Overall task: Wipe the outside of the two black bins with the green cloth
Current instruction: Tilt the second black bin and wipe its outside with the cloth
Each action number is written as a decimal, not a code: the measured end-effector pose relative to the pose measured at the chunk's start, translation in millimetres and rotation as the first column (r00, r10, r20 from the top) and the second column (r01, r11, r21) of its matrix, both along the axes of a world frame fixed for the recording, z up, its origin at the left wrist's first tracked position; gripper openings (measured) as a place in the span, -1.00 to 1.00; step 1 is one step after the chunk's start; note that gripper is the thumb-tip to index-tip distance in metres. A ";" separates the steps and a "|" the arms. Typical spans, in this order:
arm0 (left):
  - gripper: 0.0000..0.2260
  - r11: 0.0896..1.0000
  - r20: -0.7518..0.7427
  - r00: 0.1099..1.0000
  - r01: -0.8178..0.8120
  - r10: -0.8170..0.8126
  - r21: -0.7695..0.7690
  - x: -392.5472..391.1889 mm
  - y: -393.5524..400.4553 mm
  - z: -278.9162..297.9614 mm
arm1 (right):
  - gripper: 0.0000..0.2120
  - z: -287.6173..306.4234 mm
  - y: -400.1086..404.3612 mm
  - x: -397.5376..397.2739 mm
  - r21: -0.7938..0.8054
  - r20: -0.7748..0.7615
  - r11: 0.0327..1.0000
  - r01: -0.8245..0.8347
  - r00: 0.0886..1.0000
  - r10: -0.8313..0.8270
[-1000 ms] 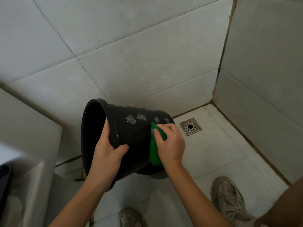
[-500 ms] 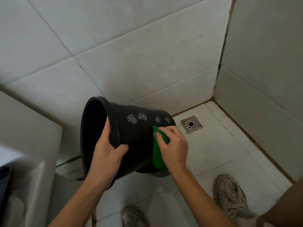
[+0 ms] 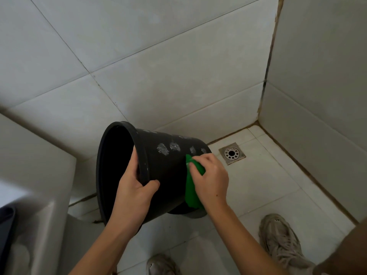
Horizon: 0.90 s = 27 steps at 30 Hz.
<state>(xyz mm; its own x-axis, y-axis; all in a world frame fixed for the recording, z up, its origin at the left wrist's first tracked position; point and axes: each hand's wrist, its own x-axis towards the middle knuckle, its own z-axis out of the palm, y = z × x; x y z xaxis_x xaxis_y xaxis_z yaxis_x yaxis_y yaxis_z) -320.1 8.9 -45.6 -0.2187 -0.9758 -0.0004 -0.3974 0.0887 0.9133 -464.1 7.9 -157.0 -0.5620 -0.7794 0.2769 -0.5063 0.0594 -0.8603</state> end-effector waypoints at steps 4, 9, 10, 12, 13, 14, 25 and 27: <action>-0.23 1.000 -0.007 1.000 -0.003 0.003 -0.003 1.5 0.0 4.5 | -0.69 -5.9 13.5 8.3 -0.110 -0.031 0.991 -0.070 0.997 0.067; -0.23 1.000 -0.002 1.000 0.002 -0.002 0.026 6.1 -0.7 2.2 | -0.82 -28.4 3.6 -21.1 0.045 -0.002 0.999 0.018 1.000 -0.018; -0.23 1.000 0.000 1.000 0.006 -0.006 0.030 6.7 -0.8 2.6 | -0.81 -34.2 1.6 -28.2 0.098 0.015 0.994 0.047 0.999 -0.048; -0.25 0.999 0.005 1.000 0.009 -0.009 0.037 7.1 -0.8 3.3 | -0.80 -42.7 -2.5 -39.1 0.172 0.035 0.981 0.093 0.994 -0.100; -0.25 0.999 0.007 1.000 0.009 -0.009 0.038 6.5 -1.0 3.5 | -0.79 -45.4 -4.3 -42.3 0.191 0.043 0.976 0.105 0.992 -0.116; -0.25 0.999 0.006 1.000 0.010 -0.010 0.036 5.5 -0.9 3.7 | -0.80 -46.8 -5.4 -43.4 0.197 0.045 0.974 0.115 0.991 -0.127; -0.21 0.999 0.016 0.999 0.029 -0.029 0.018 -0.3 2.5 1.8 | -0.79 -37.8 -1.6 -29.6 0.128 0.002 0.991 0.024 1.000 -0.025; -0.19 0.999 0.039 0.998 0.051 -0.052 0.020 -2.7 3.7 -0.2 | -0.77 -42.3 -5.2 -40.1 0.225 0.025 0.971 0.079 0.996 -0.087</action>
<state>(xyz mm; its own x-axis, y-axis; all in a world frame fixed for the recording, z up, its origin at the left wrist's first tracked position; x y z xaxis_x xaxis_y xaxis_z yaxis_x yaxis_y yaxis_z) -322.7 12.6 -45.8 -0.2678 -0.9631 -0.0283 -0.4286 0.0928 0.8987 -504.2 2.7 -199.2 -0.6336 -0.7695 0.0802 -0.4620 0.2931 -0.8371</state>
